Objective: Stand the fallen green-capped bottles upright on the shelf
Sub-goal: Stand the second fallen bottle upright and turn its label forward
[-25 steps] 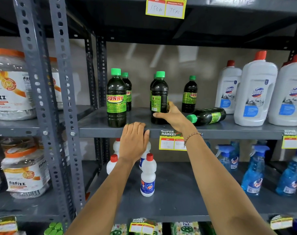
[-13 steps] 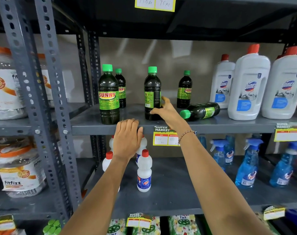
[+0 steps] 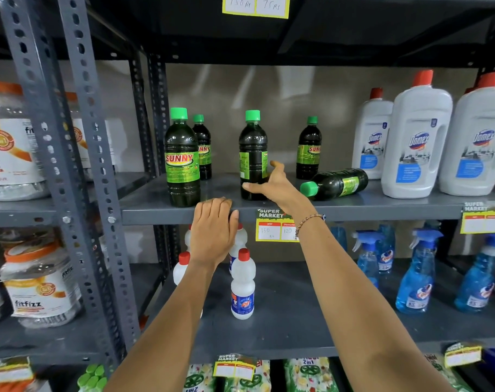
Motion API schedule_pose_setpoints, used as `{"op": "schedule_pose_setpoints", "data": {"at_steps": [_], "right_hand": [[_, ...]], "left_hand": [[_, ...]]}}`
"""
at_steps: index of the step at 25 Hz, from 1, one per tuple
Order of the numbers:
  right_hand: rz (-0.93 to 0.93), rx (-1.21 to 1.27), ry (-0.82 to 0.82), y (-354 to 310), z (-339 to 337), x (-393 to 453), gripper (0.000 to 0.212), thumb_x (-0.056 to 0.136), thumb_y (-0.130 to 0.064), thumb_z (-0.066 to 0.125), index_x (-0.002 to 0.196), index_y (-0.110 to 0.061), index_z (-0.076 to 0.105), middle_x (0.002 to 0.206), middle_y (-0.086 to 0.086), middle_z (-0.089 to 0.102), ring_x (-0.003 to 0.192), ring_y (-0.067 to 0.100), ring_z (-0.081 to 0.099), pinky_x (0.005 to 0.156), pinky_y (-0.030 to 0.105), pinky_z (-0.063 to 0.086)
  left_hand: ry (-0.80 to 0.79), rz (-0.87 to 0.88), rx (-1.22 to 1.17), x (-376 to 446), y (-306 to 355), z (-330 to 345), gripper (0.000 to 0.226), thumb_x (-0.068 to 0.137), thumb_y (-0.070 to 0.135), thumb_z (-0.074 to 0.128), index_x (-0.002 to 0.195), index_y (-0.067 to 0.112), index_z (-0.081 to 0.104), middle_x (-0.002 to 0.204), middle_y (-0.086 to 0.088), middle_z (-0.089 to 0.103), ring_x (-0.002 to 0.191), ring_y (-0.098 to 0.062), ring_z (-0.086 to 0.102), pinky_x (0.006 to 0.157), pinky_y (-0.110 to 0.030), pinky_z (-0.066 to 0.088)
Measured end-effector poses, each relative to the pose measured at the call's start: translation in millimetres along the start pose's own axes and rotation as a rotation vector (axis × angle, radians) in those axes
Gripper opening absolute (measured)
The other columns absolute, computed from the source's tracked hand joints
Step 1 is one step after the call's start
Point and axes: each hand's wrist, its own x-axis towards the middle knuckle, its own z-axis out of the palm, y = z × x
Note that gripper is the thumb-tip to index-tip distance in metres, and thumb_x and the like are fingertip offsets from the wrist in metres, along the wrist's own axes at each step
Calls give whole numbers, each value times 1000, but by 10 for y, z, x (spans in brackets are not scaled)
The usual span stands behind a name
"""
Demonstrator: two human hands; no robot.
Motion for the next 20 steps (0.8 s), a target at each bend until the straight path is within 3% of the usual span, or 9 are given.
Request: {"op": "schedule_pose_setpoints", "data": {"at_steps": [2,5,10,12,15,18,20], "right_hand": [[23,20,-18,-13,-20,18,109,75,-12,79,149,-14,-1,148,8,31,129,22,39,106,34,34],[15,-9,-42,-1,-32,-8,93,82,0,69,147,-10,3,135,9,45,114,15,44,94,27,36],[-32,-212,140,37,27,27,101,69,-22,84,143,-11,16,141,10,30,132,24,32,112,38,32],[-14,-158,114,40,3,44,100,72,-18,81,145,-10,13,141,9,30,128,22,35,106,31,35],[-12,-68,45,34,-10,25,92,76,-7,76,143,-6,14,127,6,49,110,17,50,85,23,45],[-49,-148,142,91,50,76,97,64,-22,87,136,-9,23,131,7,47,121,22,50,101,38,45],[-41,-118,155,105,51,107,93,60,-25,88,132,-8,32,131,7,49,120,21,52,100,38,47]], "left_hand": [[-2,-15,-9,3,9,-6,33,99,31,36,107,9,59,106,-7,64,96,-27,57,92,-35,35],[-6,-21,-23,6,9,-8,33,98,32,36,107,9,59,106,-7,64,96,-26,57,92,-34,35],[-9,-19,-33,0,1,-5,31,98,31,38,107,10,59,106,-6,64,98,-26,57,93,-34,35],[-13,-20,-41,0,2,-4,32,98,31,38,108,10,59,107,-6,64,99,-26,57,94,-34,35],[-11,-21,-48,2,3,-7,32,98,32,38,108,10,59,107,-6,64,99,-26,56,94,-35,36],[-10,-20,-45,-3,4,-10,33,98,32,37,108,10,59,107,-6,64,99,-25,56,94,-35,36],[-12,-21,-50,3,-3,-10,32,98,31,38,108,9,59,108,-6,64,100,-26,56,95,-35,35]]}}
